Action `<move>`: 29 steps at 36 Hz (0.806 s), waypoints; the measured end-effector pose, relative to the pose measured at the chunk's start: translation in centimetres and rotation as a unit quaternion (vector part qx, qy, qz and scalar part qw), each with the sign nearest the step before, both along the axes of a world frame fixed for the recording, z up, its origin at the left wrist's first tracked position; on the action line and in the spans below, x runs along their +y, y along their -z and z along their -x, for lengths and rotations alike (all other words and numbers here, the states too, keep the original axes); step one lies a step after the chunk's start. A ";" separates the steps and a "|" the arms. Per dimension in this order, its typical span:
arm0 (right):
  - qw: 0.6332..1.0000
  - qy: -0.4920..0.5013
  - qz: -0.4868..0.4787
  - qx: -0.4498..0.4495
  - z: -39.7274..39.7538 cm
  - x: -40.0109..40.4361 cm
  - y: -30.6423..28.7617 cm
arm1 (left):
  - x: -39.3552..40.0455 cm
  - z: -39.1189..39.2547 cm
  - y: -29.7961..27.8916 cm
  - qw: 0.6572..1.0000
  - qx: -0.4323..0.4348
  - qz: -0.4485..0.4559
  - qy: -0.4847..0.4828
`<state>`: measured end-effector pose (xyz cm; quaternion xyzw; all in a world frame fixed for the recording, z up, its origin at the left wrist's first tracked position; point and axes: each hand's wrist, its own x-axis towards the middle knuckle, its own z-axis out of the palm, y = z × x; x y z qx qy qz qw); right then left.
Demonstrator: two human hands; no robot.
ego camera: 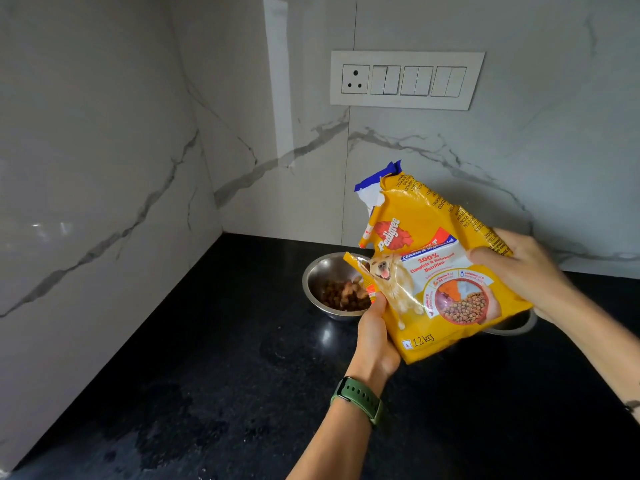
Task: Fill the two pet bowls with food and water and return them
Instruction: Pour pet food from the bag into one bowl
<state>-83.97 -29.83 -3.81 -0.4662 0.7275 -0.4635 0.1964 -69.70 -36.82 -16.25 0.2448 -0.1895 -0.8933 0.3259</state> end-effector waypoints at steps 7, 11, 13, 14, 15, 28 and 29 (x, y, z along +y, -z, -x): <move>1.000 -0.002 0.003 -0.006 -0.2 0.2 0.0 | -0.1 0.1 0.2 1.000 -0.014 0.010 -0.004; 1.000 -0.002 0.001 -0.011 -0.1 0.3 -0.1 | -0.1 0.1 -0.2 1.000 -0.014 0.013 -0.003; 1.000 -0.003 0.003 -0.011 -0.1 0.2 -0.1 | -0.2 0.1 -0.2 1.000 -0.015 0.014 -0.001; 1.000 -0.004 0.004 -0.011 -0.1 0.2 -0.1 | -0.2 0.1 -0.3 1.000 -0.016 0.014 -0.002; 1.000 -0.005 0.005 -0.011 -0.1 0.2 -0.1 | -0.2 0.1 -0.4 1.000 -0.018 0.013 -0.004; 1.000 -0.010 0.021 -0.006 -0.3 0.0 0.1 | -0.3 -0.3 -0.7 1.000 -0.027 0.009 -0.013; 1.000 -0.010 0.024 -0.003 -0.4 -0.1 0.1 | -0.3 -0.2 -0.6 0.999 -0.030 0.007 -0.014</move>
